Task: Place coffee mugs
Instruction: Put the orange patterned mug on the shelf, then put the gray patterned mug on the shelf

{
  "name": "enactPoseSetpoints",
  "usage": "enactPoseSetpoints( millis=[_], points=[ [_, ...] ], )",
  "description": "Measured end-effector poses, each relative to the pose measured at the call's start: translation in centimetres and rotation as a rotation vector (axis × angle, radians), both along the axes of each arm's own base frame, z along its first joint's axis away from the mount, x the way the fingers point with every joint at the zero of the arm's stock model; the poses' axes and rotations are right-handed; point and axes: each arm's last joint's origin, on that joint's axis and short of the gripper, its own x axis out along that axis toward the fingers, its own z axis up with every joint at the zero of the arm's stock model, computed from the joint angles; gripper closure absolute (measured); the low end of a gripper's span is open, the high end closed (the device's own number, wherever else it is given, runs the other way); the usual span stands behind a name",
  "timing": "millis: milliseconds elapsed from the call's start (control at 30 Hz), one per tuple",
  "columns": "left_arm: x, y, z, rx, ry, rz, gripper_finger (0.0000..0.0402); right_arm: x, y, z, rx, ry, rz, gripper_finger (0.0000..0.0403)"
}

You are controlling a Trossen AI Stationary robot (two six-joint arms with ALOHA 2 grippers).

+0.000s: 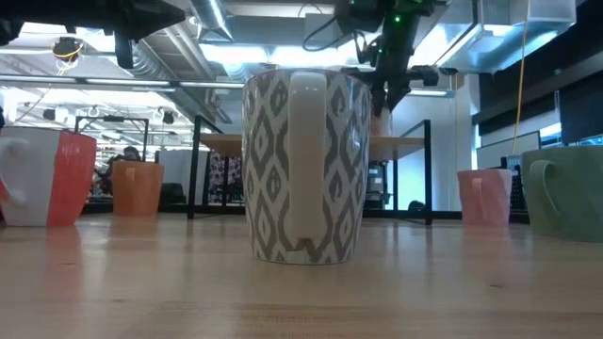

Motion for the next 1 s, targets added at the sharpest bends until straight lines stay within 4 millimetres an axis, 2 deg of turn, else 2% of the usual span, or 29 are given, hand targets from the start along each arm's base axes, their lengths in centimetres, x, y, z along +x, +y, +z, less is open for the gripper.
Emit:
enactPoseSetpoints(
  millis=[300, 733, 1000],
  points=[
    [0.0, 0.0, 0.0, -0.001, 0.0, 0.0, 0.04, -0.1, -0.3, 0.0, 0.031, -0.027, -0.01, 0.0346],
    [0.0, 0.0, 0.0, 0.0, 0.0, 0.0, 0.04, -0.3, -0.2, 0.0, 0.039, -0.005, -0.007, 0.0263],
    [0.0, 0.0, 0.0, 0.0, 0.0, 0.001, 0.04, -1.4, 0.4, 2.9, 0.092, 0.083, 0.057, 0.0243]
  ],
)
